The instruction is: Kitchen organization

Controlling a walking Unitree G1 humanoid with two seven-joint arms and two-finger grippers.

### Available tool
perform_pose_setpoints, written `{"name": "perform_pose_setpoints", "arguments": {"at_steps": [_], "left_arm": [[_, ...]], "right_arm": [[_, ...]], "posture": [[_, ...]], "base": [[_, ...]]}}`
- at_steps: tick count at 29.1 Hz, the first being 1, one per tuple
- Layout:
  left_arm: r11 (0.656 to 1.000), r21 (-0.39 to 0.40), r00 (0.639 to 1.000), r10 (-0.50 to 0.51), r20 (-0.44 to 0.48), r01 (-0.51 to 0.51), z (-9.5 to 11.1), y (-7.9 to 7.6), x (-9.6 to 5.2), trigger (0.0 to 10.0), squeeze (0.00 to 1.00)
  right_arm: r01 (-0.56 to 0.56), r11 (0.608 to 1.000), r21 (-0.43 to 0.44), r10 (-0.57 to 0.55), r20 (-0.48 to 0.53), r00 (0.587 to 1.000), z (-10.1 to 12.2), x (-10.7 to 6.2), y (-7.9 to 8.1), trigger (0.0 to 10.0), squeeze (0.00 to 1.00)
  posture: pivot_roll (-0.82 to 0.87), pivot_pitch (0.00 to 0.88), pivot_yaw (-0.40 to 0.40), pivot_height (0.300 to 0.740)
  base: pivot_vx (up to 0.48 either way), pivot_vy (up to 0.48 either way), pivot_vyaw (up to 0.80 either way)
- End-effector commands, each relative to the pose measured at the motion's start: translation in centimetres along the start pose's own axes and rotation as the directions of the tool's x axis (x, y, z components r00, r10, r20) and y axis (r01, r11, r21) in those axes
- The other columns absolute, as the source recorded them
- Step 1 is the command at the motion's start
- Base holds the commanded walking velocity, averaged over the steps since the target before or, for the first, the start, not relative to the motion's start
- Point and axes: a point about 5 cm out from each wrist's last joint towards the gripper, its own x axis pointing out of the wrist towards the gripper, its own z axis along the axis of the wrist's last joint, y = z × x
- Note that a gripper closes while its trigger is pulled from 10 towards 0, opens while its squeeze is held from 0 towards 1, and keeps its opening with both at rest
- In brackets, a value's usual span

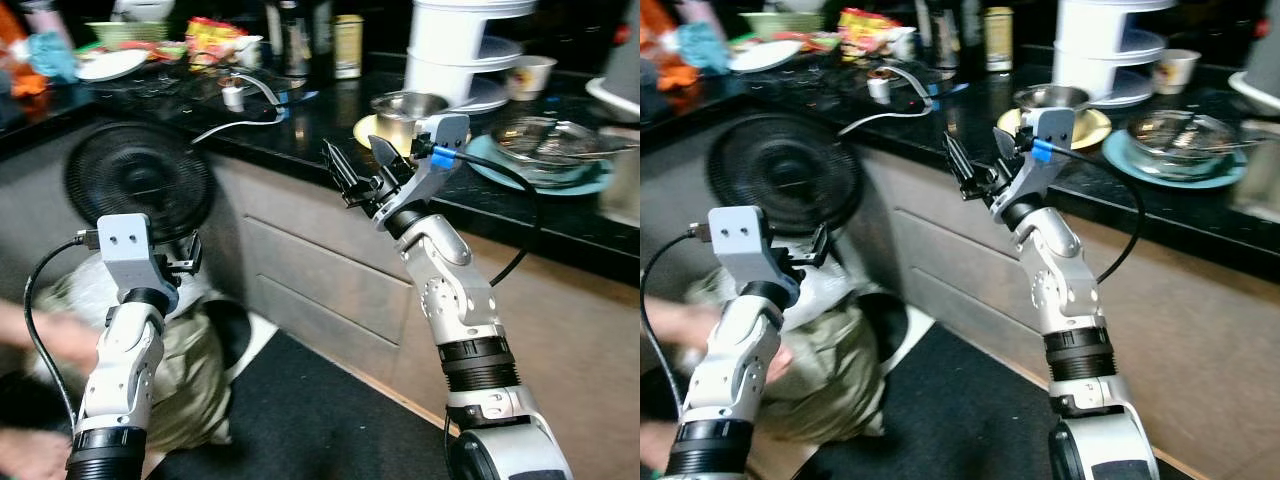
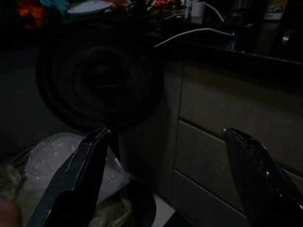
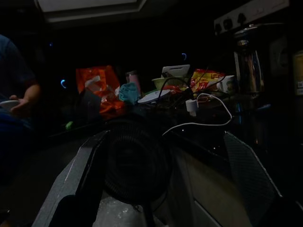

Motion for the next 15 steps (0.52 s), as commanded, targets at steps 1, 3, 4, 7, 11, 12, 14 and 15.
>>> {"name": "perform_pose_setpoints", "arguments": {"at_steps": [1, 3, 4, 7, 11, 12, 14, 15], "left_arm": [[1.000, -0.014, 1.000, -0.001, -0.002, 0.000, 0.1, 0.1, -0.1, 10.0, 0.00], [1.000, -0.011, 1.000, 0.002, -0.009, -0.002, 0.0, 0.2, -0.2, 10.0, 0.00], [1.000, -0.009, 1.000, 0.003, -0.012, -0.003, 0.0, 0.2, -0.2, 10.0, 0.00], [1.000, -0.007, 1.000, -0.003, -0.012, 0.003, -0.1, 0.2, -0.3, 10.0, 0.00], [1.000, 0.003, 1.000, -0.010, 0.019, 0.010, 0.7, 0.4, -0.2, 10.0, 0.00], [1.000, -0.006, 1.000, 0.000, 0.021, 0.000, 0.8, 0.5, -0.2, 10.0, 0.00], [1.000, -0.026, 0.999, 0.018, 0.032, -0.017, 1.0, 0.9, -0.1, 10.0, 0.00], [1.000, -0.026, 0.999, 0.018, 0.032, -0.017, 1.0, 0.9, -0.1, 10.0, 0.00]], "right_arm": [[-0.011, 1.000, -0.013, 0.011, 0.001, 1.000, 0.3, 0.3, 0.4, 10.0, 0.00], [-0.007, 1.000, -0.019, 0.007, -0.006, 1.000, 0.1, 0.2, 0.4, 10.0, 0.00], [-0.001, 1.000, -0.025, 0.001, -0.013, 1.000, 0.0, 0.2, 0.4, 10.0, 0.00], [0.026, 0.999, -0.030, -0.027, -0.018, 0.999, -0.2, 0.2, 0.2, 10.0, 0.00], [0.059, 0.998, -0.039, -0.059, -0.014, 0.998, 0.0, 0.2, -0.4, 10.0, 0.00], [0.060, 0.997, -0.043, -0.060, -0.013, 0.998, 0.1, 0.2, -0.4, 10.0, 0.00], [0.064, 0.996, -0.062, -0.066, -0.027, 0.997, -0.1, 0.3, -0.4, 10.0, 0.00], [0.064, 0.996, -0.062, -0.066, -0.027, 0.997, -0.1, 0.3, -0.4, 10.0, 0.00]], "posture": [[0.03, 0.000, 0.029, 0.740], [0.03, 0.000, 0.032, 0.740], [0.02, 0.000, 0.036, 0.740], [0.03, 0.000, 0.033, 0.740], [0.03, 0.000, 0.033, 0.740], [0.03, 0.000, 0.032, 0.740], [0.03, 0.000, 0.032, 0.740], [0.03, 0.000, 0.032, 0.740]], "base": [[0.000, 0.000, 0.78], [0.000, 0.000, 0.78], [0.000, 0.000, 0.78], [0.000, 0.000, 0.23], [0.000, 0.000, 0.00], [0.000, 0.000, 0.00], [0.300, 0.000, 0.00], [0.356, 0.000, 0.00]]}}
